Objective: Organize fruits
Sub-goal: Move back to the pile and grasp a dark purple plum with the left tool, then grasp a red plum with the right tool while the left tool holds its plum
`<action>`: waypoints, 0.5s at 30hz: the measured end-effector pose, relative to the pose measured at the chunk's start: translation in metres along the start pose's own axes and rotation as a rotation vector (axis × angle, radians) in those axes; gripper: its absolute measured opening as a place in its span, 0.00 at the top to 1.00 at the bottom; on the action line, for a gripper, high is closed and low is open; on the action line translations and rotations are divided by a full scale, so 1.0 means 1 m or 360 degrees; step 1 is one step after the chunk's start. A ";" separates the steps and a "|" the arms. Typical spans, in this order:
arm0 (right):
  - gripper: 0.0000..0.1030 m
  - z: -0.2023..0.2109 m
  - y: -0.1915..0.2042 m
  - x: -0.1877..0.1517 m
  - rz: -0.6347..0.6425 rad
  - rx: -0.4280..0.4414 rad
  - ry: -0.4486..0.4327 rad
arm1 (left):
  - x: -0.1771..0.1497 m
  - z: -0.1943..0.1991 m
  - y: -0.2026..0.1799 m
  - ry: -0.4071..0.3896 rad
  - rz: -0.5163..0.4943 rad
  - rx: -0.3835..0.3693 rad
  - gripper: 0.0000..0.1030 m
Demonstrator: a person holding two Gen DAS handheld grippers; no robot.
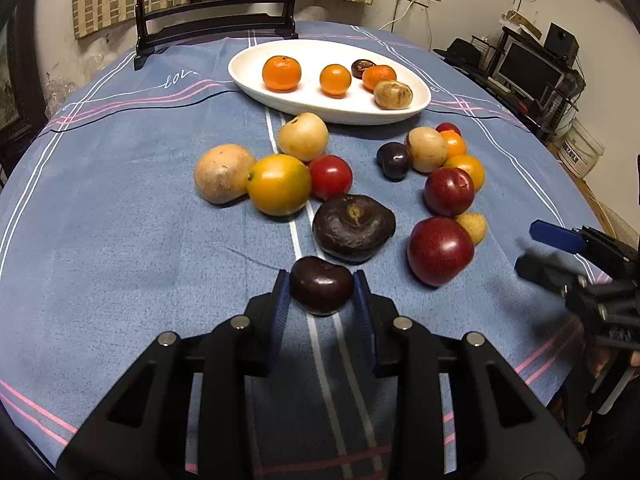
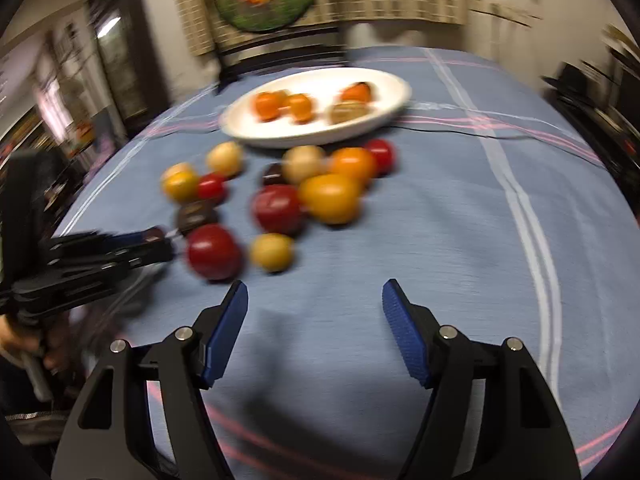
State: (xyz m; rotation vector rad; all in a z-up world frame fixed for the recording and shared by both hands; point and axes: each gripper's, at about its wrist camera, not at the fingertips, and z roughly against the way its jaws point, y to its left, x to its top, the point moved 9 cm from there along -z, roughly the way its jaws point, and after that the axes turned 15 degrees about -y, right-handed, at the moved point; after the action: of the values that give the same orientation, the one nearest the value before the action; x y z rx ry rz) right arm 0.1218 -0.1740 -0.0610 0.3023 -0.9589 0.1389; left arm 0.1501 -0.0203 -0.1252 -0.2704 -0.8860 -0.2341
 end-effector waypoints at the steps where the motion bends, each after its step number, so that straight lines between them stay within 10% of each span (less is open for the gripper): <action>1: 0.32 -0.001 0.008 0.000 0.0026 0.0035 -0.0003 | 0.000 0.000 0.000 -0.0006 0.0003 -0.0005 0.69; 15: 0.32 -0.013 0.036 -0.003 0.0041 0.0127 0.0098 | 0.004 -0.013 -0.001 -0.0010 0.0014 -0.0047 0.68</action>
State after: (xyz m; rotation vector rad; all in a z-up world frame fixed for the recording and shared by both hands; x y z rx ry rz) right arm 0.1212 -0.1354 -0.0640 0.3572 -0.8980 0.2092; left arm 0.1618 -0.0259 -0.1296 -0.3023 -0.8879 -0.2384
